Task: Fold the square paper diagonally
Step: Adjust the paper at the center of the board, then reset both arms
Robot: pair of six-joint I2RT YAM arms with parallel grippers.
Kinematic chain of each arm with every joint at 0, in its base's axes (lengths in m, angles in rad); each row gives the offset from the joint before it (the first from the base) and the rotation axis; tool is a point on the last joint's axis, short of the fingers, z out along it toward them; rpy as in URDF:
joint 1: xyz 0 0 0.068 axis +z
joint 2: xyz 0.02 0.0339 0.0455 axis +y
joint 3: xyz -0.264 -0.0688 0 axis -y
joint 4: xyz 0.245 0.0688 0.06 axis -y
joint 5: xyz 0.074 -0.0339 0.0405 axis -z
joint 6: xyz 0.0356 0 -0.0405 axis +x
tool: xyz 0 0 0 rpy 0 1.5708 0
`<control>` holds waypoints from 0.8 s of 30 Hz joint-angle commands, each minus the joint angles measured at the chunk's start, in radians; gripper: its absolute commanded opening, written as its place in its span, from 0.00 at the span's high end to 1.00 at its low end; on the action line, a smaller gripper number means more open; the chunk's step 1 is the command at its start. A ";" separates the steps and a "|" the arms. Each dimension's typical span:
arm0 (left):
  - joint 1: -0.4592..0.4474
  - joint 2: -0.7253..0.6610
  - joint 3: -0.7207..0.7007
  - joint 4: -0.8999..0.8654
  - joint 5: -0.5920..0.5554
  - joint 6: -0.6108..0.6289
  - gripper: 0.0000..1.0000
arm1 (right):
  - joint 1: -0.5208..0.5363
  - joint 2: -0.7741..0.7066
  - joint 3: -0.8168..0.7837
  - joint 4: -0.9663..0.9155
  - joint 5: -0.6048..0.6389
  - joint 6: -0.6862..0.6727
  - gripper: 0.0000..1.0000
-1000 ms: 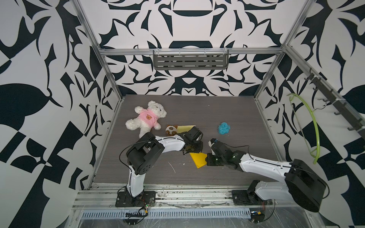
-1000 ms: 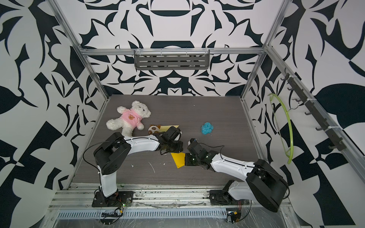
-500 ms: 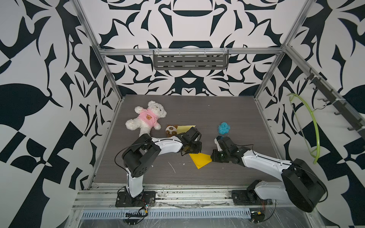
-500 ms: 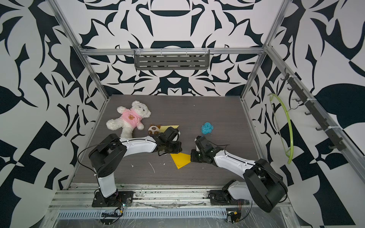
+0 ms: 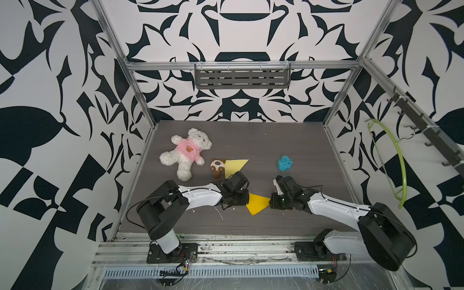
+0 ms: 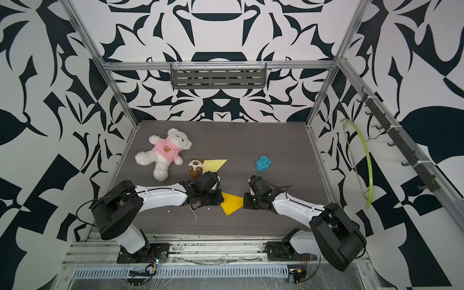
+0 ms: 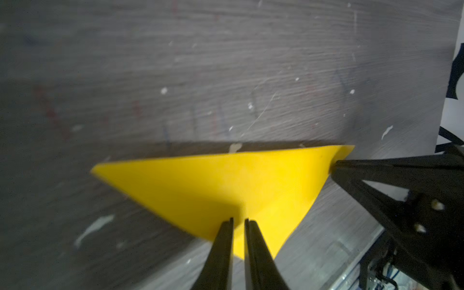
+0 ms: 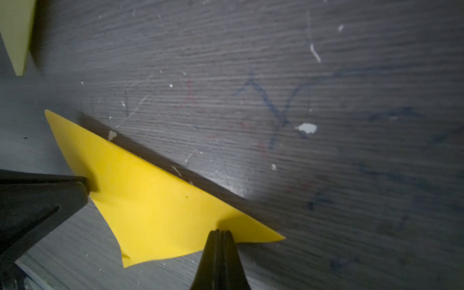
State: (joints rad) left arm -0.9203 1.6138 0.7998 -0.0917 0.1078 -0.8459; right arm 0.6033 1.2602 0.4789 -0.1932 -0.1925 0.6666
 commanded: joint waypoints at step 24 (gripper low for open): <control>0.501 -0.672 -0.114 0.053 -0.904 0.554 0.01 | -0.158 -0.447 -0.083 0.592 0.935 -0.729 0.00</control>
State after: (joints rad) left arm -0.5182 0.9138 0.7288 -0.1333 -0.7650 -0.4263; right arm 0.5522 0.6743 0.4416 0.0925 0.6800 0.1398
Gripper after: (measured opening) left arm 0.992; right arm 0.996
